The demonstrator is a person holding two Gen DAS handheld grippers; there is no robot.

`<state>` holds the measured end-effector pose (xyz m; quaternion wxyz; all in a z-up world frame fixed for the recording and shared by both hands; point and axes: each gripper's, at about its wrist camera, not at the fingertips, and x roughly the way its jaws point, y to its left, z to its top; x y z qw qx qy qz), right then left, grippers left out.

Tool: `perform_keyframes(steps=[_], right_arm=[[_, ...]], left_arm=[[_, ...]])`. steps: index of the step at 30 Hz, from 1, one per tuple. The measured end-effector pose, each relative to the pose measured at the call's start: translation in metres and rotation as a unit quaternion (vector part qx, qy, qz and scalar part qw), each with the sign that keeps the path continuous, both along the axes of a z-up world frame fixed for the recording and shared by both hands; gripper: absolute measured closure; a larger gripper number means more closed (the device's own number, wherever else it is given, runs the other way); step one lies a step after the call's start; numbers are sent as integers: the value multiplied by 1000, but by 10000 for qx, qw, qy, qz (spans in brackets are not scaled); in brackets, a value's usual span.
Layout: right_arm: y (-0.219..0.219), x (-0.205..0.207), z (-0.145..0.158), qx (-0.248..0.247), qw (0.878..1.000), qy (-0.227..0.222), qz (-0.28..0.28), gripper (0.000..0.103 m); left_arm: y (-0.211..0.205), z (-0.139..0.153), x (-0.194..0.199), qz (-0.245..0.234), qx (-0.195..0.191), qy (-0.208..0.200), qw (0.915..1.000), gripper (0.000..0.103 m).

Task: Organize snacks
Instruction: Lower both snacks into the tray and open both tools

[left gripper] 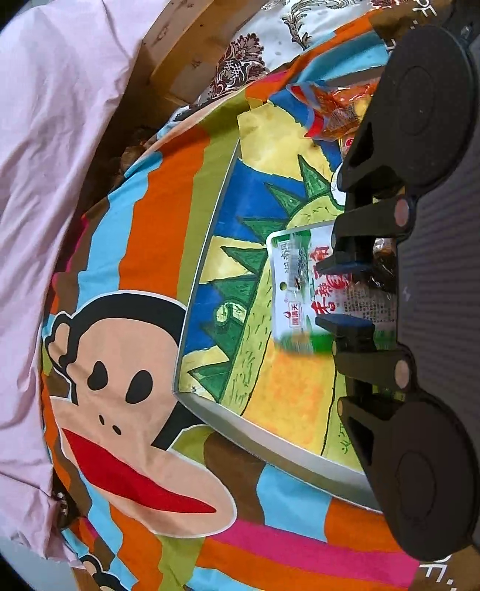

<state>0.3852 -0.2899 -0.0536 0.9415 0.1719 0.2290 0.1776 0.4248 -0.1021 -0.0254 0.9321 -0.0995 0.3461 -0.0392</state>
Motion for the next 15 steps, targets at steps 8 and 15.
perform_keyframes(steps=[8, 15], right_arm=[[-8, -9, 20, -254, 9988, -337, -236, 25], [-9, -27, 48, -492, 9958, -693, -330, 6]], left_arm=[[9, 11, -13, 160, -133, -238, 9995, 48], [22, 33, -33, 347, -277, -559, 9974, 21]])
